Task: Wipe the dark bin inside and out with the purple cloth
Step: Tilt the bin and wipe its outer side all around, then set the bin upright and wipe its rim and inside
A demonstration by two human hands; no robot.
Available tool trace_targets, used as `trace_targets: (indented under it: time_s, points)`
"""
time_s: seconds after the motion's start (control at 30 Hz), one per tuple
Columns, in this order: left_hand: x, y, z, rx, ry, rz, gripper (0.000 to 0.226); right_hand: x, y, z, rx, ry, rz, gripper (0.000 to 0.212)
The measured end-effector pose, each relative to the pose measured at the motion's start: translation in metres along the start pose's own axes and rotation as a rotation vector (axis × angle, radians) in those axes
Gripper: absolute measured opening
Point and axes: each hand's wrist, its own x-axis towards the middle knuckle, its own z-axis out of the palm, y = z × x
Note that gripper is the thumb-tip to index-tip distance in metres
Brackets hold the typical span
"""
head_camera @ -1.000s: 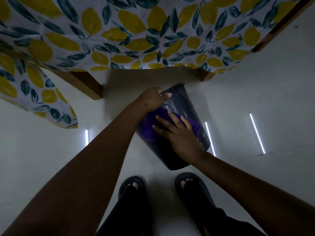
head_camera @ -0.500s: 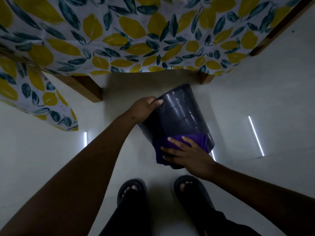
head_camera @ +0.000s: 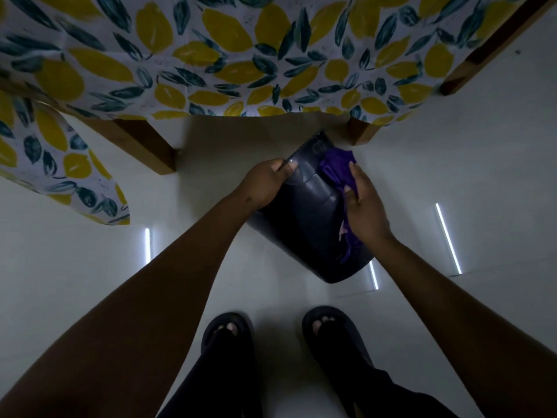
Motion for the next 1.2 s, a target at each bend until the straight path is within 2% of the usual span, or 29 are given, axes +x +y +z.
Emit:
trace_targets:
  time_s: [0.1,0.17,0.37,0.5,0.63,0.73,0.83,0.93,1.07,1.2]
  points:
    - [-0.007,0.002,0.006,-0.018,0.089,0.023,0.045,-0.002,-0.005,-0.004,-0.002,-0.033,-0.010,0.057]
    - [-0.011,0.006,0.004,0.081,0.137,0.080,0.045,-0.010,-0.011,-0.001,-0.032,0.016,-0.034,0.061]
    - [-0.036,0.020,-0.011,0.272,0.173,0.237,0.045,-0.012,-0.027,-0.003,-0.031,0.234,-0.030,0.036]
    - [-0.064,0.015,-0.018,0.420,0.144,0.393,0.041,0.015,-0.041,-0.018,0.299,0.333,0.163,0.006]
    - [-0.086,0.001,-0.015,0.666,0.201,0.661,0.031,0.036,-0.057,-0.040,0.696,0.486,0.247,0.005]
    - [-0.098,-0.019,-0.012,0.766,0.132,0.729,0.021,0.040,-0.064,-0.053,0.846,0.521,0.223,0.013]
    - [-0.109,-0.043,-0.007,0.825,0.024,0.762,0.010,0.038,-0.066,-0.054,0.914,0.483,0.196,0.022]
    - [-0.120,-0.059,0.001,0.850,-0.052,0.785,0.007,0.032,-0.062,-0.037,0.781,0.384,0.181,0.021]
    - [-0.129,-0.072,0.009,0.823,-0.079,0.781,0.008,0.020,-0.049,-0.007,0.365,0.205,0.047,0.019]
    - [-0.135,-0.085,0.014,0.777,-0.146,0.764,0.012,0.012,-0.043,0.003,0.022,0.212,-0.066,0.025]
